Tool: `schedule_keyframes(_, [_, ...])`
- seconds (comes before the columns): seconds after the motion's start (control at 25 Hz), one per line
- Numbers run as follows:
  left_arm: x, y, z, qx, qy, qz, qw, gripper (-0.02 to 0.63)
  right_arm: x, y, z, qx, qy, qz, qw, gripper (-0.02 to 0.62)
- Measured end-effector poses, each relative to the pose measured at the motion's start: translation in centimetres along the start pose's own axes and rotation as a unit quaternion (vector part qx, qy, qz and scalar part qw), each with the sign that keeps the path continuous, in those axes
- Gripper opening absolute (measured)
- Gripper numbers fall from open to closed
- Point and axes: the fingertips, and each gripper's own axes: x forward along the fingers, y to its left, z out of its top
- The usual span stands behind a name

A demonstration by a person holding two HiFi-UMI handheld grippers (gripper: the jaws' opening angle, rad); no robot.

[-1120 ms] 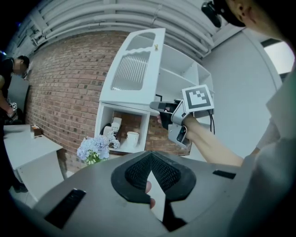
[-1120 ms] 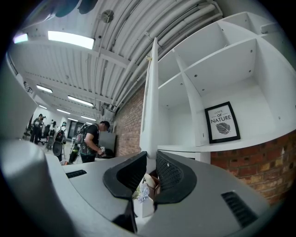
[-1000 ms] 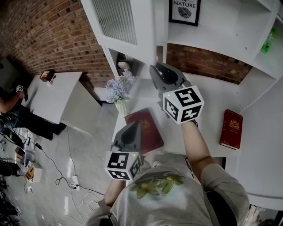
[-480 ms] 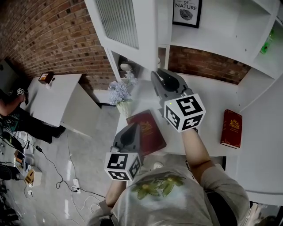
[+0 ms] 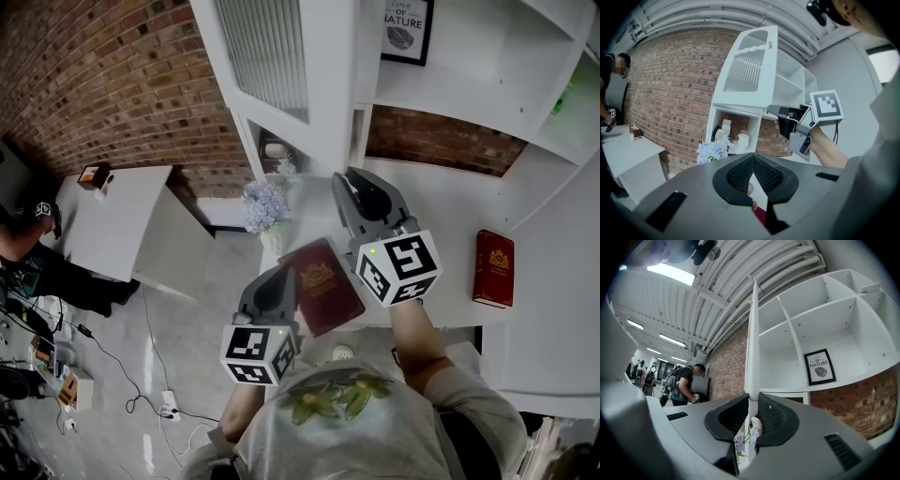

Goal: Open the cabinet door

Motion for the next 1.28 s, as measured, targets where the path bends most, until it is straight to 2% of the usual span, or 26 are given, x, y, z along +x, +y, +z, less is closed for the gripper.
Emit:
schedule_keyframes(0.4, [-0.5,2.1,0.8,0.003,0.006,-0.024,0.9997,0.009,-0.4,2.0,0.2,-0.004,0.0,-0.021,1.0,0.071])
schedule_keyframes(1.28, [-2.2,5.2,0.3,-0.023,-0.002,-0.036,0.9991,0.009,-0.8,7.0,0.4,-0.014,0.0,-0.004,1.0,0.067])
